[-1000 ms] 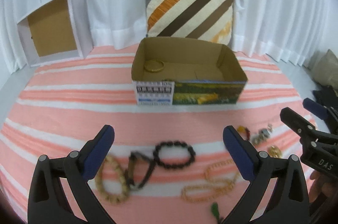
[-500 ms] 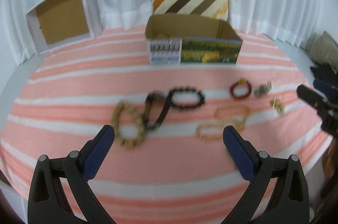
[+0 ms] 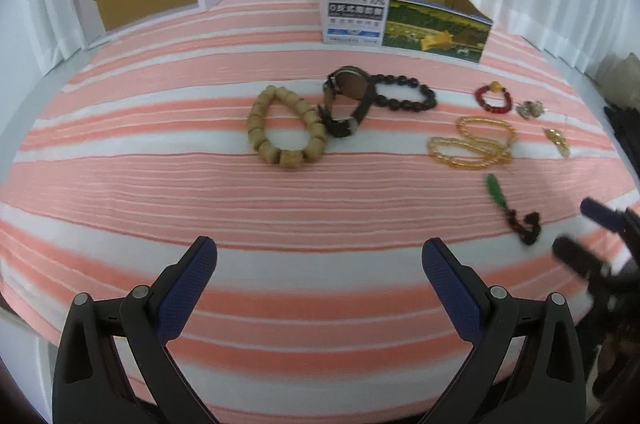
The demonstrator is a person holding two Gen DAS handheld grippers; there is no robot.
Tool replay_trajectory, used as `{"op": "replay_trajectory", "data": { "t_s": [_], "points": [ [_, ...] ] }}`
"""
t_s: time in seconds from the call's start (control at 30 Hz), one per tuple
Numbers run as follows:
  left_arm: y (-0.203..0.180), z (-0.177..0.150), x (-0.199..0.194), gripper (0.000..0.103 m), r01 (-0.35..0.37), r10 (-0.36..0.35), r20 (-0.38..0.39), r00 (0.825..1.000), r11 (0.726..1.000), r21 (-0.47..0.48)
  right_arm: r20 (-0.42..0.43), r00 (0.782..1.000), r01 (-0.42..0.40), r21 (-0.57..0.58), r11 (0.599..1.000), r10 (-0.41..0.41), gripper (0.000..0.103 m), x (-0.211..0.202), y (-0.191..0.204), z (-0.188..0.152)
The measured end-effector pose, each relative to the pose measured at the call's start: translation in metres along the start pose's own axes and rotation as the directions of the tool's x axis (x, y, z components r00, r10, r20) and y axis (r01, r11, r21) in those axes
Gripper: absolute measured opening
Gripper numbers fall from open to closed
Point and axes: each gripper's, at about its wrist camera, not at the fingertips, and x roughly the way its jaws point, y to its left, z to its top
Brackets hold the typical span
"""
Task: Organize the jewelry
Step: 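Move both tools back toward the remaining bracelets on the cloth, then grasp the pale wooden bead bracelet with the left tool while the right tool grasps the green jade pendant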
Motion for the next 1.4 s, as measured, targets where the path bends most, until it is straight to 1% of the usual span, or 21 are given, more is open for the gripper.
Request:
{"op": "replay_trajectory", "data": {
  "t_s": [0.07, 0.17, 0.33, 0.5, 0.57, 0.63, 0.67, 0.7, 0.8, 0.83, 0.87, 0.9, 0.93, 0.97, 1.0, 1.07, 1.1, 1.13, 1.17, 1.2, 1.4],
  "points": [
    [0.007, 0.003, 0.006, 0.102, -0.007, 0.008, 0.003, 1.0, 1.0, -0.01, -0.02, 1.0, -0.016, -0.04, 0.999, 0.015, 0.09, 0.013, 0.012, -0.001],
    [0.017, 0.011, 0.016, 0.102, -0.021, 0.021, 0.009, 1.0, 1.0, -0.024, -0.039, 0.999, -0.01, -0.076, 0.997, 0.007, 0.09, 0.029, 0.022, 0.0],
    [0.03, 0.028, 0.037, 0.102, -0.031, 0.032, 0.01, 0.999, 0.999, -0.03, -0.078, 0.997, -0.004, -0.08, 0.997, -0.002, 0.089, 0.05, 0.025, 0.004],
    [0.041, 0.042, 0.053, 0.102, -0.031, 0.032, 0.012, 0.999, 0.998, -0.05, -0.064, 0.998, 0.003, -0.106, 0.994, -0.01, 0.085, 0.054, 0.029, 0.004],
    [0.04, 0.046, 0.06, 0.102, -0.006, 0.005, -0.005, 1.0, 1.0, -0.021, -0.06, 0.998, 0.0, -0.11, 0.994, -0.007, 0.083, 0.054, 0.028, 0.004],
    [0.034, 0.048, 0.067, 0.102, 0.0, 0.0, -0.016, 1.0, 1.0, 0.031, -0.057, 0.998, 0.0, -0.112, 0.994, -0.007, 0.081, 0.055, 0.028, 0.005],
    [0.03, 0.049, 0.069, 0.102, -0.005, 0.006, -0.016, 1.0, 0.998, 0.057, -0.056, 0.998, 0.002, -0.114, 0.993, -0.009, 0.075, 0.054, 0.028, 0.005],
    [0.026, 0.049, 0.072, 0.102, -0.015, 0.016, -0.014, 1.0, 0.997, 0.082, -0.055, 0.998, 0.005, -0.116, 0.993, -0.011, 0.073, 0.054, 0.029, 0.005],
    [0.021, 0.052, 0.079, 0.102, -0.022, 0.025, -0.027, 0.999, 0.996, 0.092, -0.055, 0.998, 0.006, -0.128, 0.992, -0.013, 0.062, 0.053, 0.029, 0.006],
    [0.021, 0.054, 0.081, 0.101, -0.016, 0.019, -0.036, 0.999, 0.996, 0.083, -0.055, 0.998, 0.004, -0.131, 0.991, -0.011, 0.055, 0.052, 0.029, 0.006],
    [0.02, 0.057, 0.084, 0.101, -0.012, 0.015, -0.042, 0.999, 0.997, 0.076, -0.055, 0.998, 0.005, -0.134, 0.991, -0.013, 0.044, 0.051, 0.029, 0.007],
    [0.02, 0.058, 0.086, 0.098, -0.002, 0.005, -0.046, 0.999, 0.998, 0.07, -0.054, 0.998, 0.007, -0.135, 0.991, -0.015, 0.037, 0.051, 0.029, 0.007],
    [0.022, 0.06, 0.086, 0.091, 0.022, -0.02, -0.044, 0.999, 0.998, 0.056, -0.055, 0.998, 0.014, -0.136, 0.991, -0.021, 0.022, 0.05, 0.028, 0.007],
    [0.021, 0.061, 0.086, 0.082, 0.014, -0.012, -0.035, 0.999, 0.999, 0.053, -0.058, 0.998, 0.017, -0.133, 0.991, -0.025, 0.014, 0.05, 0.027, 0.007],
    [0.021, 0.062, 0.086, 0.077, 0.012, -0.011, -0.027, 1.0, 0.998, 0.055, -0.065, 0.998, 0.009, -0.123, 0.992, -0.017, 0.014, 0.05, 0.025, 0.007],
    [0.02, 0.062, 0.084, 0.053, 0.026, -0.025, -0.016, 1.0, 0.998, 0.062, -0.075, 0.997, 0.001, -0.113, 0.994, -0.01, 0.014, 0.048, 0.022, 0.008],
    [0.021, 0.062, 0.082, 0.045, 0.029, -0.028, -0.014, 1.0, 0.998, 0.064, -0.079, 0.997, -0.003, -0.105, 0.994, -0.005, 0.014, 0.047, 0.021, 0.008],
    [0.022, 0.061, 0.081, 0.033, 0.035, -0.034, -0.012, 0.999, 0.997, 0.065, -0.083, 0.997, -0.011, -0.091, 0.996, 0.004, 0.014, 0.045, 0.019, 0.007],
    [0.023, 0.06, 0.08, 0.03, 0.046, -0.045, -0.015, 0.999, 0.997, 0.06, -0.086, 0.996, -0.018, -0.075, 0.997, 0.011, 0.013, 0.044, 0.017, 0.007],
    [0.025, 0.06, 0.078, 0.028, 0.05, -0.05, -0.016, 0.999, 0.997, 0.054, -0.088, 0.996, -0.023, -0.063, 0.998, 0.017, 0.013, 0.043, 0.016, 0.007],
    [0.03, 0.052, 0.065, 0.027, 0.082, -0.082, -0.015, 0.996, 0.997, 0.013, -0.074, 0.996, -0.048, 0.002, 0.999, 0.048, 0.012, 0.031, 0.006, 0.01]
  ]
}}
